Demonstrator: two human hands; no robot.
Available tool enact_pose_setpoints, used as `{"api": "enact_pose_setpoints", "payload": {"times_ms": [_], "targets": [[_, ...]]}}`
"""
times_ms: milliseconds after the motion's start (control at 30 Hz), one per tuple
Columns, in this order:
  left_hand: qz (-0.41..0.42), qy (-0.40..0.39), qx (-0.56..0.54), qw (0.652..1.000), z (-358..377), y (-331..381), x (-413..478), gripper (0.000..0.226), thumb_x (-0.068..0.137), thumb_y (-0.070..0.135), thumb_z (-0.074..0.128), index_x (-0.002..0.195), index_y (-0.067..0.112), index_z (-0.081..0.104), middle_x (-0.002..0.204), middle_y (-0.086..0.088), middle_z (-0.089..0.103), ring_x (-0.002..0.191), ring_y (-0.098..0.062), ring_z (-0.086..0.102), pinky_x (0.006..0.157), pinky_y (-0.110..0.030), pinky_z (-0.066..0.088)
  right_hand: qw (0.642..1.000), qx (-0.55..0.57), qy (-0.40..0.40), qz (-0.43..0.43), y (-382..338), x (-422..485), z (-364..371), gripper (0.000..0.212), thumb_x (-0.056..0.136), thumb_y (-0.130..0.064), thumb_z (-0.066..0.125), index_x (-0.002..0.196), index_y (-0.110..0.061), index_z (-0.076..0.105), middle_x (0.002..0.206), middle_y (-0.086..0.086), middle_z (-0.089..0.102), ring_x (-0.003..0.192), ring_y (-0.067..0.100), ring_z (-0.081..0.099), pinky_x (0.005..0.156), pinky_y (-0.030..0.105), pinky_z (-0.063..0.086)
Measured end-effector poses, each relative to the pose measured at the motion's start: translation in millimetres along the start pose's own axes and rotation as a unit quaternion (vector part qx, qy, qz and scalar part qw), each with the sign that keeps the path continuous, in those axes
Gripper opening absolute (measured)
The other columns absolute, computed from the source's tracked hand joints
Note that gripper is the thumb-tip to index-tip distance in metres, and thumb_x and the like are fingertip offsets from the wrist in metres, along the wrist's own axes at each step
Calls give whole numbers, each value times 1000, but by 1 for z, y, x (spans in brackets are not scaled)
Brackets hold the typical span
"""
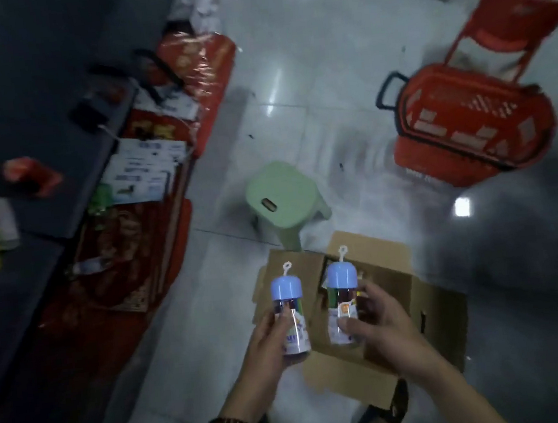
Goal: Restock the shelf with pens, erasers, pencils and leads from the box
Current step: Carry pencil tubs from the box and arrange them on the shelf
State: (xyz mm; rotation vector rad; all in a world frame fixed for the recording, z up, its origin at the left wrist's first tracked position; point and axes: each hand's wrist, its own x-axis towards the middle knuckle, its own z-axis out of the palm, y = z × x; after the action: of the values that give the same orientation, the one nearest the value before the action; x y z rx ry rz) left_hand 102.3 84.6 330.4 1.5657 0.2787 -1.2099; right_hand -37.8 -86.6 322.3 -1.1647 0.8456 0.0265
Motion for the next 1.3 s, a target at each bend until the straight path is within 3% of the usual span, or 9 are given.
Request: {"api": "enact_pose_setpoints", "payload": {"times_ms": [133,233,367,600,800,933,1033,1167,1300], "targets": [[49,-11,-108,993,-70,54,-96,56,97,38,66,132,-6,58,113,-18,73,93,-33,68,74,-43,59,992,-78,-74,-62,-87,-39,86,55,79,-4,89,127,-22,68,112,11,79,104,38,74,88,50,64],[114,-7,-99,989,-137,82,-161,49,94,35,67,130,2,62,119,-18,75,99,-33,72,84,-49,61,982,-121,-110,-95,-128,-62,172,56,81,-3,90,128,-22,68,110,10,79,103,37,74,90,52,63],[199,28,-70,977,-241,101,-230,28,106,26,59,131,14,65,127,-22,72,107,-33,72,89,-51,61,966,-147,-172,-126,-163,-94,300,55,81,-7,91,130,-22,69,110,11,79,100,29,76,85,40,63],[285,121,-95,946,-398,114,-332,25,106,36,60,130,32,66,128,-8,75,121,-36,70,104,-61,55,935,-167,-251,-186,-190,-157,505,44,87,-6,85,125,-24,72,112,4,80,108,28,75,91,42,64],[358,189,-130,905,-495,140,-383,24,109,20,56,132,19,64,128,-16,73,125,-41,67,109,-61,52,893,-183,-320,-257,-229,-174,628,40,91,-12,84,128,-23,73,114,3,81,109,24,76,96,40,61],[393,240,-122,879,-550,172,-407,20,110,34,55,123,25,67,123,-16,73,118,-35,71,104,-63,54,868,-197,-338,-306,-259,-167,707,29,100,-29,73,128,-35,73,99,0,80,82,7,73,74,23,58],[424,304,-98,847,-598,208,-420,14,109,33,56,119,29,66,118,-13,73,110,-25,73,101,-58,58,847,-196,-363,-334,-286,-150,772,24,101,-27,73,124,-32,74,92,4,76,77,11,67,71,27,56],[461,361,-82,807,-661,255,-431,22,101,33,71,122,32,66,114,-6,77,110,-27,75,97,-54,59,816,-201,-413,-350,-328,-129,851,17,97,-18,77,114,-23,76,97,6,79,87,17,75,79,31,62],[471,452,-77,754,-716,288,-433,22,100,20,72,121,25,67,107,-4,77,102,-21,74,88,-36,59,788,-240,-435,-363,-361,-100,931,12,95,-25,80,106,-24,75,94,3,78,90,20,75,81,36,63]]}}
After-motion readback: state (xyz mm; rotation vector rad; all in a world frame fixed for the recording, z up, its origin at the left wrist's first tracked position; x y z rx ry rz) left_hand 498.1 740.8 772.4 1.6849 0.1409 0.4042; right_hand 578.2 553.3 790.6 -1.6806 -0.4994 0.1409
